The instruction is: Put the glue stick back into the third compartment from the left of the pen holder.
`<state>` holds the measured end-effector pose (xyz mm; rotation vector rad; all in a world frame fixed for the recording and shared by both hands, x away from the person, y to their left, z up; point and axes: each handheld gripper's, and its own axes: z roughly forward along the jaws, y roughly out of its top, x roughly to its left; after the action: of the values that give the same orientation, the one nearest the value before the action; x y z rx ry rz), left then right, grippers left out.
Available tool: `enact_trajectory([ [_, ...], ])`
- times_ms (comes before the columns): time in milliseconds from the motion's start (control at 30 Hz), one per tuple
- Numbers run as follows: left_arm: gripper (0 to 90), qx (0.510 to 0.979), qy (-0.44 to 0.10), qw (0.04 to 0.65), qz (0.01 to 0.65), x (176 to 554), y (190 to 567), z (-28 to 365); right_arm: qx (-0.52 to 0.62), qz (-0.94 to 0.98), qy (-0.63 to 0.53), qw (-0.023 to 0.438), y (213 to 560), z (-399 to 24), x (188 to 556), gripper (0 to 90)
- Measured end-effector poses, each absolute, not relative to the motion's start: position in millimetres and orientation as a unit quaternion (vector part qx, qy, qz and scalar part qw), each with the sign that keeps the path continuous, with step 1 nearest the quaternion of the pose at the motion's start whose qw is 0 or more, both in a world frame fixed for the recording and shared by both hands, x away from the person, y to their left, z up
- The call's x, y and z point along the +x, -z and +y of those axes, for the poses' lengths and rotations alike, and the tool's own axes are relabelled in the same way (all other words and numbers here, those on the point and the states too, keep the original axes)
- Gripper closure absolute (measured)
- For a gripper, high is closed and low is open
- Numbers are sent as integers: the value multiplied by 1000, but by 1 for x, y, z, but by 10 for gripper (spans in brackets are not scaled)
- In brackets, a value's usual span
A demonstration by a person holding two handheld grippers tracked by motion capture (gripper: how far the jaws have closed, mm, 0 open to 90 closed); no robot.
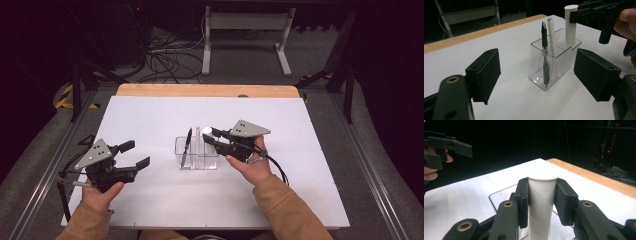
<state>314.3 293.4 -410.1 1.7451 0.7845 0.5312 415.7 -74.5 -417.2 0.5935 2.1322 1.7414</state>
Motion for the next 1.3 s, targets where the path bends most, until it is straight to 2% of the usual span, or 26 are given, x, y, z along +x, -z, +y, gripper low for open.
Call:
enact_trajectory([
  [1067, 220, 737, -221, 546, 331, 315, 411, 293, 253, 760, -581, 144, 440, -77, 414, 665],
  [1133, 220, 736, -222, 547, 331, 315, 411, 293, 252, 763, -579, 141, 438, -77, 414, 608],
  [1200, 220, 736, -222, 547, 331, 315, 411, 293, 244, 757, -588, 144, 437, -77, 414, 506],
  [1300, 220, 736, -221, 547, 332, 315, 411, 293, 238, 755, -592, 151, 432, -78, 414, 441],
])
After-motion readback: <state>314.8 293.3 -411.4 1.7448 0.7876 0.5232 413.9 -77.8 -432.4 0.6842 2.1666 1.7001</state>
